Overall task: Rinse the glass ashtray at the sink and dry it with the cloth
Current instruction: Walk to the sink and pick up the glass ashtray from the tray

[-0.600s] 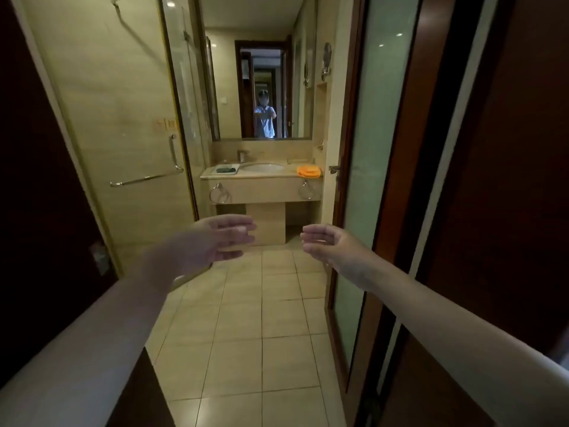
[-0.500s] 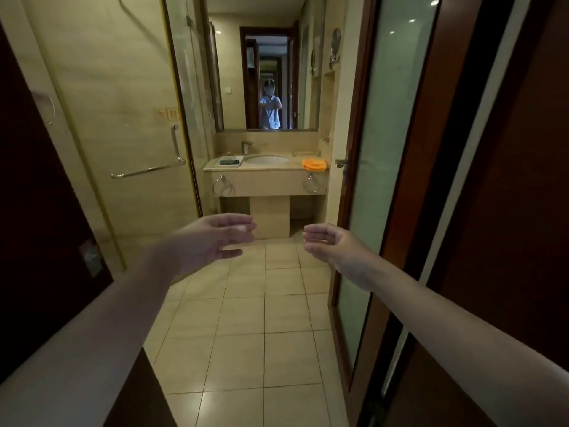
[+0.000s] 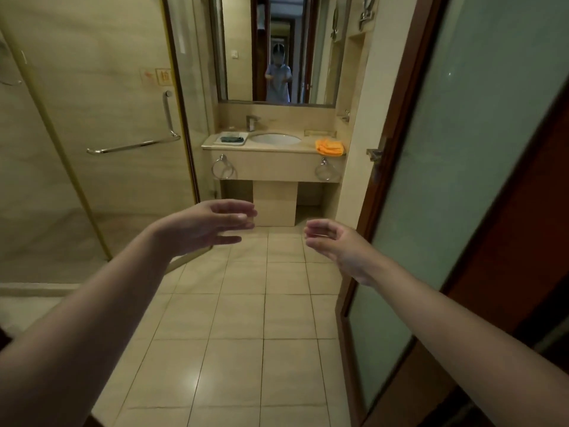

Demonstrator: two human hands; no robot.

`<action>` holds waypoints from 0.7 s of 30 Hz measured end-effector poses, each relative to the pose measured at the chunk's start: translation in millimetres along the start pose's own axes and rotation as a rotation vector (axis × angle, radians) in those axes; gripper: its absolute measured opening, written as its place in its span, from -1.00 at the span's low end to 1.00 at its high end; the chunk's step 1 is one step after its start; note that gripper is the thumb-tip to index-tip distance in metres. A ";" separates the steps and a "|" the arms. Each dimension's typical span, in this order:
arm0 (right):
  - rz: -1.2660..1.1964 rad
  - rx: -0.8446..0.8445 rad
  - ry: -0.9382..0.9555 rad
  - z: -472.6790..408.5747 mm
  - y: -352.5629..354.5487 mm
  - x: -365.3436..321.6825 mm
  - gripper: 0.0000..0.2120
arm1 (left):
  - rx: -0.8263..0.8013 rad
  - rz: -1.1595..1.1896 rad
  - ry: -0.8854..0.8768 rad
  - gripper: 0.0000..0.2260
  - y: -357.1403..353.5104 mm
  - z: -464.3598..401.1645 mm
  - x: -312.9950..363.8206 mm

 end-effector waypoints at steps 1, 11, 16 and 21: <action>-0.004 -0.005 -0.005 -16.1 1.2 3.4 -0.69 | 0.001 -0.001 0.003 -0.65 8.5 -13.4 1.8; -0.045 -0.058 -0.014 -151.0 40.6 38.0 -0.64 | -0.018 0.033 0.026 -0.63 49.1 -146.8 22.8; 0.007 -0.104 0.012 -224.6 71.9 45.9 -0.66 | 0.066 0.066 0.013 -0.62 66.5 -213.2 45.9; -0.002 -0.107 0.007 -292.6 105.3 55.4 -0.68 | 0.092 0.091 0.028 -0.62 86.1 -277.3 72.2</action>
Point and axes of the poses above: each hand's wrist, its own z-axis away from the middle knuckle, its own y-axis out of the back of the hand, x = y × z, the point moved 4 cm from there along -z, towards the middle knuckle, and after that the axes turned 6 degrees about y, right-handed, at the moved point
